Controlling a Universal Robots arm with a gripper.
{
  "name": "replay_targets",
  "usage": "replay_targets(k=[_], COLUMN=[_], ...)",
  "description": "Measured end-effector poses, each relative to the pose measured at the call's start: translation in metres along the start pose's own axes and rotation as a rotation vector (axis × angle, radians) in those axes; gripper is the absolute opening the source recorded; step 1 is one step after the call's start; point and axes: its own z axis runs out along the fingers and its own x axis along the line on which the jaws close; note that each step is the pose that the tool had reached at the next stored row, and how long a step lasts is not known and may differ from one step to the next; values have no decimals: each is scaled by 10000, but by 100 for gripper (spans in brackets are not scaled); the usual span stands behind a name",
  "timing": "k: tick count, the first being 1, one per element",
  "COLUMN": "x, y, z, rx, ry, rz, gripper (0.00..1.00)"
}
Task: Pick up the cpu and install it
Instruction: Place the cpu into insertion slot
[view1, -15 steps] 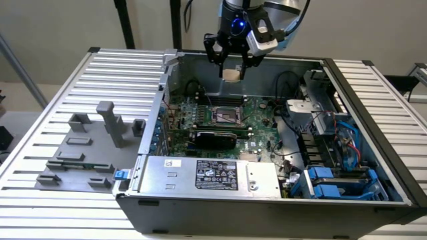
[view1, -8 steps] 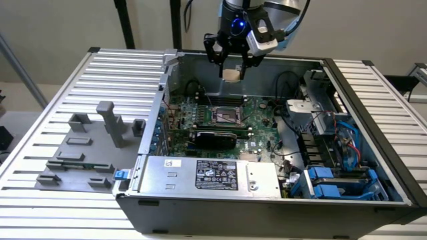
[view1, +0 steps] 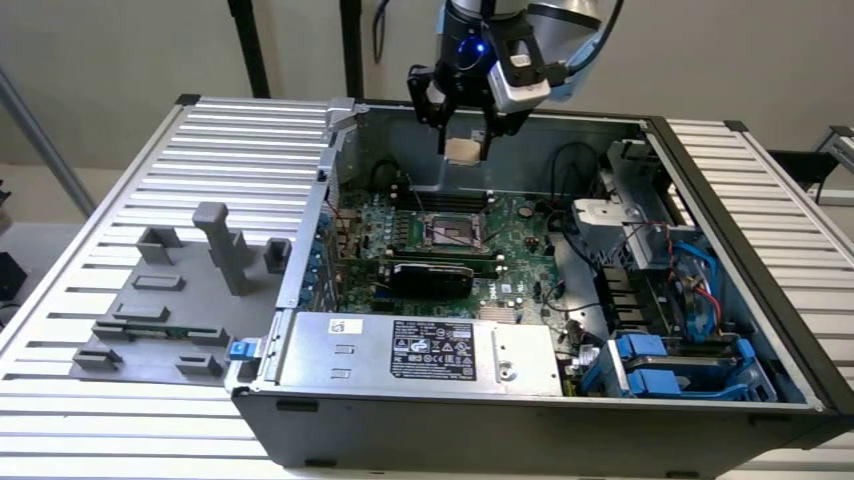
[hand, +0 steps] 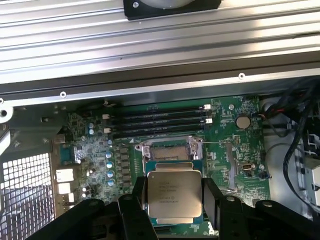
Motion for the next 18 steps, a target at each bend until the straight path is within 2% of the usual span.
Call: replay_targets(k=[14, 16, 18], x=[0, 0, 0], y=[-1, -2, -1], z=[7, 11, 12], rx=[-13, -20, -23], ry=[-150, -203, -230], rz=[2362, 3116, 3473], gripper=[55, 55, 55])
